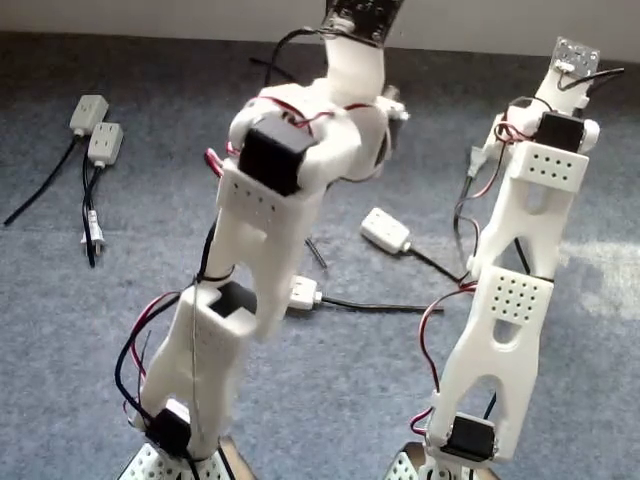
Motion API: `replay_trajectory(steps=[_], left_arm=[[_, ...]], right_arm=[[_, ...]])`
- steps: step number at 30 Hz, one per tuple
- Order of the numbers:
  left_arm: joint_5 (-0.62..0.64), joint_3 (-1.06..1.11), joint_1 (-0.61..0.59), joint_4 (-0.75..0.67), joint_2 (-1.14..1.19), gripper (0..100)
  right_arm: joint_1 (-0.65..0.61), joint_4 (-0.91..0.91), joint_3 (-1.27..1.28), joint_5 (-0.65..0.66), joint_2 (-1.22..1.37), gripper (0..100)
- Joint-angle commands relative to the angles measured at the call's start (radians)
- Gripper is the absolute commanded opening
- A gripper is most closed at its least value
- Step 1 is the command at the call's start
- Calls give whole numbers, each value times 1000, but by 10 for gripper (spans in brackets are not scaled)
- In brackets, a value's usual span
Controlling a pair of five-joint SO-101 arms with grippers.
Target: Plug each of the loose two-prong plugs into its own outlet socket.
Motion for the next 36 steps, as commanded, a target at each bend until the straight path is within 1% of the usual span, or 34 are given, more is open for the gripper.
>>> replay_trajectory(steps=[1, 5, 7, 9, 11, 15, 17, 19, 24, 26, 30, 32, 33, 34, 36], left_arm=[[-8, -28, -142, 0, 180, 6], [-8, -27, -226, -104, 309, 6], [-9, -27, -259, -124, 334, 6], [-34, -27, -275, -84, 328, 6], [-60, -22, -280, 12, 302, 6], [-29, 2, -332, 25, 240, 6], [-29, 24, -332, 25, 179, 6], [-29, 104, -314, 25, 108, 6], [-25, 423, -272, 23, -91, 6], [6, 568, -275, 23, -209, 6], [23, 944, -268, 23, -535, 6], [20, 1144, -251, -3, -723, 6], [18, 1241, -248, -34, -809, 6], [18, 1340, -255, -104, -894, 6], [18, 1586, -252, -310, -1038, 6]], right_arm=[[-12, -7, -111, -41, -116, 8], [-47, 31, -111, -40, -160, 8], [-62, 51, -111, -40, -174, 8], [-67, 64, -111, -40, -182, 8], [-67, 68, -111, -40, -185, 8], [-73, 54, -111, -40, -177, 8], [-91, 33, -111, -38, -176, 8], [-107, 8, -110, -35, -176, 8], [-117, -30, -107, -34, -173, 8], [-114, -21, -105, -34, -163, 8], [-114, 16, -113, -34, -117, 8], [-114, 47, -114, -34, -113, 8], [-117, 54, -114, -34, -111, 8], [-120, 47, -114, -34, -107, 8], [-120, 42, -114, -32, -113, 8]])
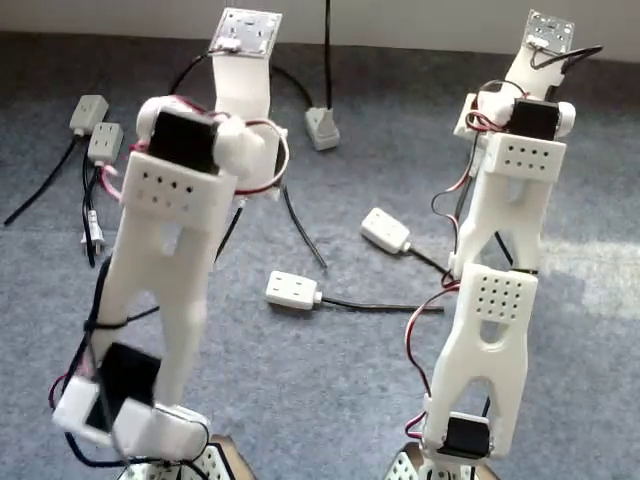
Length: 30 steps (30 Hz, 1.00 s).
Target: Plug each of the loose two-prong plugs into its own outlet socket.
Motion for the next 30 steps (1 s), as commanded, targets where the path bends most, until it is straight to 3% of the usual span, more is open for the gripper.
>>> replay_trajectory(steps=[1, 4, 8, 11, 14, 19, 25, 28, 30], left_arm=[[5, 549, 5, -384, -420, 6], [-74, 901, -1, -704, -582, 6], [-81, 1274, -7, -1135, -731, 8], [-81, 1422, -2, -1339, -762, 9], [-81, 1469, -1, -1407, -734, 7], [-75, 1477, 22, -1404, -670, 7], [-20, 1526, 182, -1425, -662, 7], [-21, 1581, 223, -1582, -662, 6], [-21, 1652, 231, -1774, -661, 6]], right_arm=[[-12, 19, -114, -5, -27, 8], [-12, 25, -113, -9, -25, 8], [-18, 27, -113, -11, -19, 8], [-47, 28, -113, -11, -22, 8], [-96, 48, -113, -11, -25, 8], [-202, 51, -114, -11, -28, 8], [-302, 51, -114, -12, -30, 8], [-337, 54, -114, -12, -35, 8], [-349, 54, -114, -12, -70, 8]])
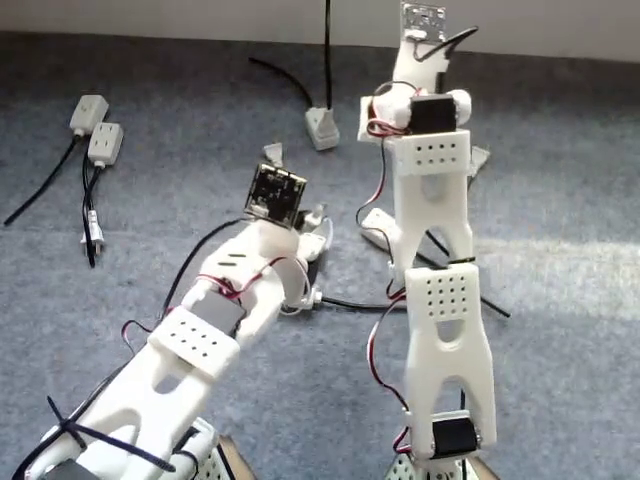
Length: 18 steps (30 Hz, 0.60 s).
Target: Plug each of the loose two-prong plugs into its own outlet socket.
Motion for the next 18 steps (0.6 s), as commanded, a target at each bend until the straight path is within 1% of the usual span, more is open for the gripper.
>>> replay_trajectory(steps=[1, 3, 4, 5, 8, 10, 13, 18], left_arm=[[12, 116, 35, -397, 2, 6], [14, 185, 24, -618, 4, 6], [15, 216, 24, -689, 5, 6], [15, 232, 24, -712, 7, 6], [18, 225, 24, -667, 7, 6], [21, 208, 7, -634, 7, 6], [21, 208, 5, -628, 7, 6], [21, 208, 2, -626, 7, 6]], right_arm=[[-24, 42, -114, -14, -93, 8], [-19, 45, -113, -38, -147, 8], [-18, 47, -108, -60, -168, 8], [-12, 47, -107, -74, -179, 8], [-13, 47, -107, -91, -170, 8], [-39, 48, -107, -106, -156, 8], [-84, 48, -107, -103, -148, 8], [-124, 50, -105, -98, -182, 8]])
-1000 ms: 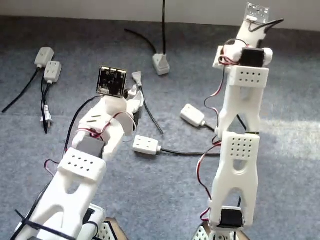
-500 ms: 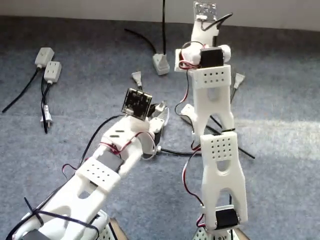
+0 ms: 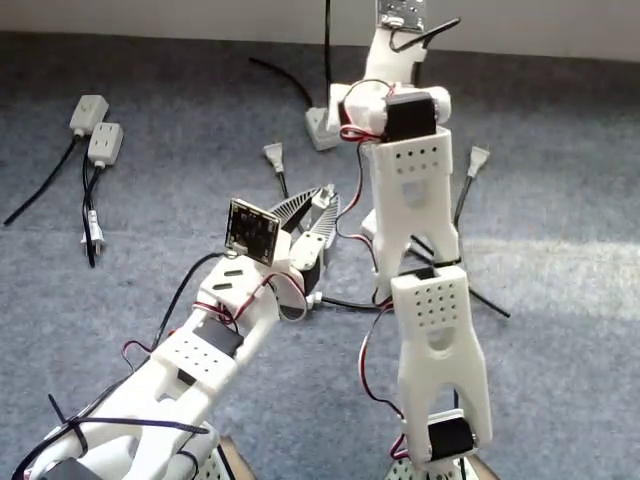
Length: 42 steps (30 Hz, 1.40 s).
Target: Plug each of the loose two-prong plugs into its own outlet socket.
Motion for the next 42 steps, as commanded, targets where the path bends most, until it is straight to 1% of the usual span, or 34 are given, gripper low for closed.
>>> replay_trajectory(steps=[1, 3, 5, 8, 11, 13, 16, 18, 21, 25, 30, 35, 42], left_arm=[[12, -27, -13, 11, -2, 6], [12, -27, -13, 12, -1, 6], [12, -27, -16, 11, 10, 6], [11, -38, -18, 6, 81, 6], [12, -73, -22, -25, 153, 6], [18, -76, -42, -64, 180, 6], [94, -58, -59, -98, 166, 6], [121, -35, -64, -106, 127, 6], [124, 10, -59, -100, 38, 6], [120, 64, -21, -98, -61, 6], [120, 74, -8, -98, -88, 6], [118, 70, -7, -98, -64, 6], [118, 64, -13, -98, -62, 6]], right_arm=[[-35, 47, -101, -3, -88, 8], [-59, 47, -101, -2, -117, 8], [-81, 47, -101, 32, -163, 8], [-93, 47, -101, 94, -249, 8], [-93, 47, -54, 101, -344, 8], [-94, 47, 85, 101, -438, 8], [-137, 42, 406, 104, -602, 8], [-150, 12, 581, 104, -696, 8], [-151, -42, 754, 101, -785, 8], [-185, -41, 905, 98, -834, 8], [-194, -42, 952, 97, -865, 8], [-265, -18, 961, 97, -878, 8], [-266, 41, 969, 97, -895, 8]])
